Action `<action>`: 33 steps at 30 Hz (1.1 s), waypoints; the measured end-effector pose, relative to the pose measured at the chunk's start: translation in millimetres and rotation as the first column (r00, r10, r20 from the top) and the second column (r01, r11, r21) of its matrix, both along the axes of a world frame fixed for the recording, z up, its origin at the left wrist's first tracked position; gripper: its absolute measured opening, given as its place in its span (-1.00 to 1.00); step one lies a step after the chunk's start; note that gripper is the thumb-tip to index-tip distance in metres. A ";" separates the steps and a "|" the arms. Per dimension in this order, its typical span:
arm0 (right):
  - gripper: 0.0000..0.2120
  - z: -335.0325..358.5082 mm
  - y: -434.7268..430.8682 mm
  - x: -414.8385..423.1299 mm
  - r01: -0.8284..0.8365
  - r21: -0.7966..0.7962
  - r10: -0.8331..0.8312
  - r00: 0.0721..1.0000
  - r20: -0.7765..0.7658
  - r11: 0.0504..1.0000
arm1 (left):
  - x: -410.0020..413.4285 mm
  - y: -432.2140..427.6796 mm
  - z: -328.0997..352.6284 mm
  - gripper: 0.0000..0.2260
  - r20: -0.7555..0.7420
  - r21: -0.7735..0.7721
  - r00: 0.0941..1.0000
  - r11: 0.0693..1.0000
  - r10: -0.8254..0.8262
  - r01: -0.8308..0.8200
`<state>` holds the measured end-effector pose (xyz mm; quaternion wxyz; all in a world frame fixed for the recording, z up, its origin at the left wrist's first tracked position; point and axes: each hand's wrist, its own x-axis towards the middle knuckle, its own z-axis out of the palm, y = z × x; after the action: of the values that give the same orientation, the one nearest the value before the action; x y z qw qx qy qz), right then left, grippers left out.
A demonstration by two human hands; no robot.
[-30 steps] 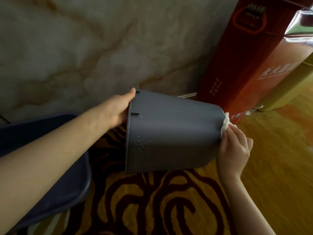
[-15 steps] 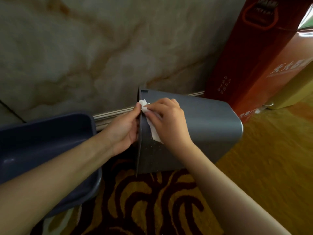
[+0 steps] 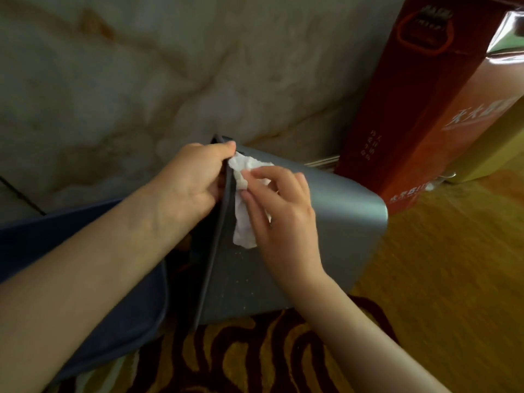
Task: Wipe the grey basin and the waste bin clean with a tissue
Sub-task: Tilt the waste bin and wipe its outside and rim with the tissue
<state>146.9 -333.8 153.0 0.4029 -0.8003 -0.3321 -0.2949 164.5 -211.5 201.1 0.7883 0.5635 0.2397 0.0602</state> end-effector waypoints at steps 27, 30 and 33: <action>-0.77 -121.0 -54.9 24.4 0.265 0.044 -0.260 0.962 -0.086 0.963 | -0.5 14.8 4.7 -0.79 -0.048 -0.180 0.997 0.983 -0.057 0.047; -0.84 -125.5 -80.6 34.5 0.459 0.113 -0.407 0.859 -0.310 0.881 | -0.4 16.9 4.8 -0.68 -0.047 -0.202 0.998 0.979 -0.031 0.021; -0.84 -101.7 -71.4 33.0 0.500 0.201 -0.414 0.839 -0.354 0.842 | 1.5 15.2 4.4 -0.68 -0.037 -0.200 0.999 0.980 0.003 -0.010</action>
<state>180.0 -405.2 51.3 0.4761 -0.8249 -0.0189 -0.3042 166.0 -196.4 205.5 0.8362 0.4815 0.2609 0.0280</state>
